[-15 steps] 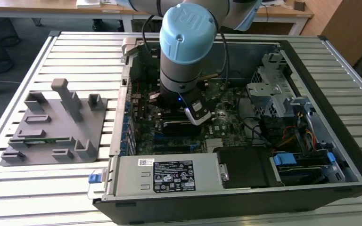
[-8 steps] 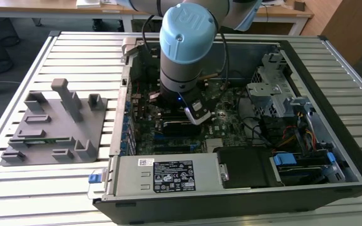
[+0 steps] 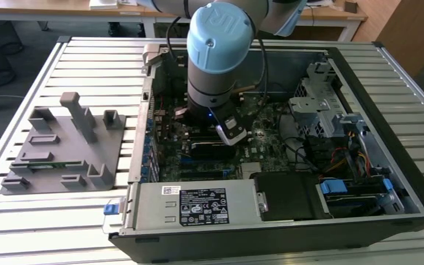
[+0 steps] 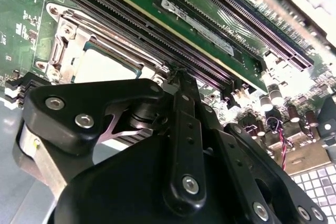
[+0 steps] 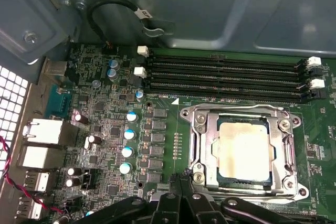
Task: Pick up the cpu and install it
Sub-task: 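Install the second cpu locking lever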
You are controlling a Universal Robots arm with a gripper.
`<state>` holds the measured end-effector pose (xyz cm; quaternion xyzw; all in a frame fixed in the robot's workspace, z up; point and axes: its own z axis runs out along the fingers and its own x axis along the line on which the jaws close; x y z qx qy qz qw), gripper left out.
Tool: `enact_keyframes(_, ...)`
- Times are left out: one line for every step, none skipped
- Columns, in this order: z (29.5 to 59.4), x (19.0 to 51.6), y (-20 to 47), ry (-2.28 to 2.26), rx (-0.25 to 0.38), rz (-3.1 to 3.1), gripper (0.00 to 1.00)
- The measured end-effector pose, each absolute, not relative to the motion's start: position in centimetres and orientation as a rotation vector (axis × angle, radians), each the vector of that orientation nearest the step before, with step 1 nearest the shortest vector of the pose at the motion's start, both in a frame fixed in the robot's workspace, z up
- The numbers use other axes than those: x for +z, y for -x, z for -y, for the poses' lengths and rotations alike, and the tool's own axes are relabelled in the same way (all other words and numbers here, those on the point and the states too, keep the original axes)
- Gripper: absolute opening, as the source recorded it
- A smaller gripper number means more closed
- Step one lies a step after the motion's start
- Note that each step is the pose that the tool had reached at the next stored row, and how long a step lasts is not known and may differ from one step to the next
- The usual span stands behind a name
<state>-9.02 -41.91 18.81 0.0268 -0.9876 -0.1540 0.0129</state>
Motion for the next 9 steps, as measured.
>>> enact_keyframes(41.90,18.86,9.02,-0.084,-0.480,3.077,0.11)
enact_keyframes(41.90,18.90,9.02,-0.084,-0.480,3.077,0.11)
enact_keyframes(41.90,18.95,9.02,-0.084,-0.480,3.077,0.11)
enact_keyframes(41.91,19.00,9.02,-0.084,-0.480,3.077,0.11)
enact_keyframes(41.90,19.04,9.02,-0.084,-0.480,3.077,0.11)
enact_keyframes(41.89,19.09,9.02,-0.084,-0.481,3.078,0.11)
enact_keyframes(41.90,19.16,9.02,-0.084,-0.480,3.077,0.11)
enact_keyframes(41.91,19.24,9.02,-0.084,-0.480,3.077,0.11)
enact_keyframes(41.91,19.34,9.02,-0.084,-0.480,3.077,0.11)
